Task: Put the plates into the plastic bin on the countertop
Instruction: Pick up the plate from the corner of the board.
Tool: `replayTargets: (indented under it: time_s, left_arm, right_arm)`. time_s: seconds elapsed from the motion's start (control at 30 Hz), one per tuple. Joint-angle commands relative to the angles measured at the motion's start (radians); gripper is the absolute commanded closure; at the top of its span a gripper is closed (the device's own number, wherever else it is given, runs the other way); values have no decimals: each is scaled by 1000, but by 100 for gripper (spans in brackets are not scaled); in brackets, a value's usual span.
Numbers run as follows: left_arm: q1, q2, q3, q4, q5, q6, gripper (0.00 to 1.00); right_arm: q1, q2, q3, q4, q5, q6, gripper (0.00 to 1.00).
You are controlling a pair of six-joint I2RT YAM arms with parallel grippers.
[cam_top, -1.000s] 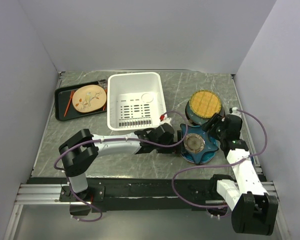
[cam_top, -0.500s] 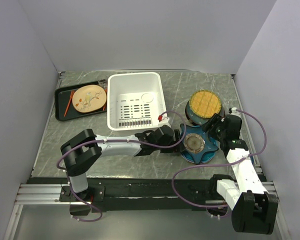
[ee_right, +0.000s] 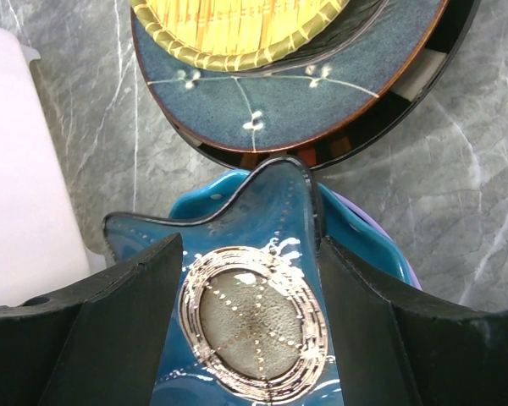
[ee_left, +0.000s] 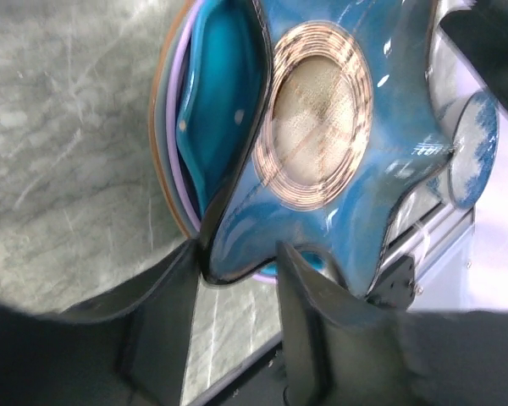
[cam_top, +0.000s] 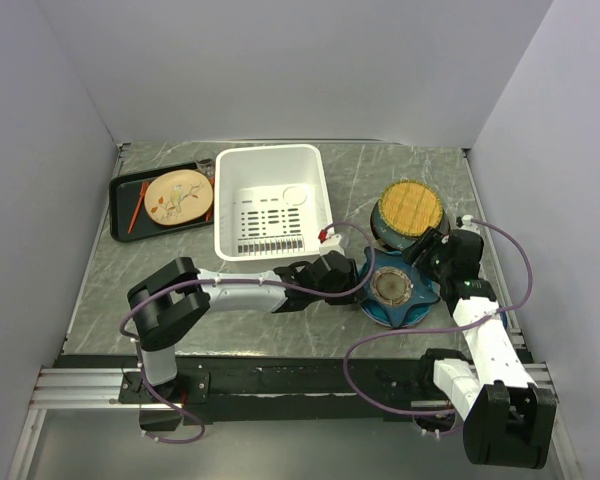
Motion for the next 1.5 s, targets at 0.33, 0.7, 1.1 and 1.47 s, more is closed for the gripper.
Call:
replayTargets:
  time_s: [0.33, 0.7, 1.1, 1.47]
  left_arm:
    - [-26, 59, 43, -37, 45, -16, 92]
    - [-30, -13, 0, -26, 13, -9, 99]
    - [-39, -70, -12, -6, 11, 42, 99]
    - [-50, -167, -18, 0, 2, 70, 99]
  right_arm:
    - [-8, -4, -2, 37, -16, -11, 26]
    - [-10, -26, 3, 38, -22, -14, 25]
    - [-8, -59, 10, 29, -28, -15, 23]
    - [-10, -79, 12, 26, -36, -9, 22]
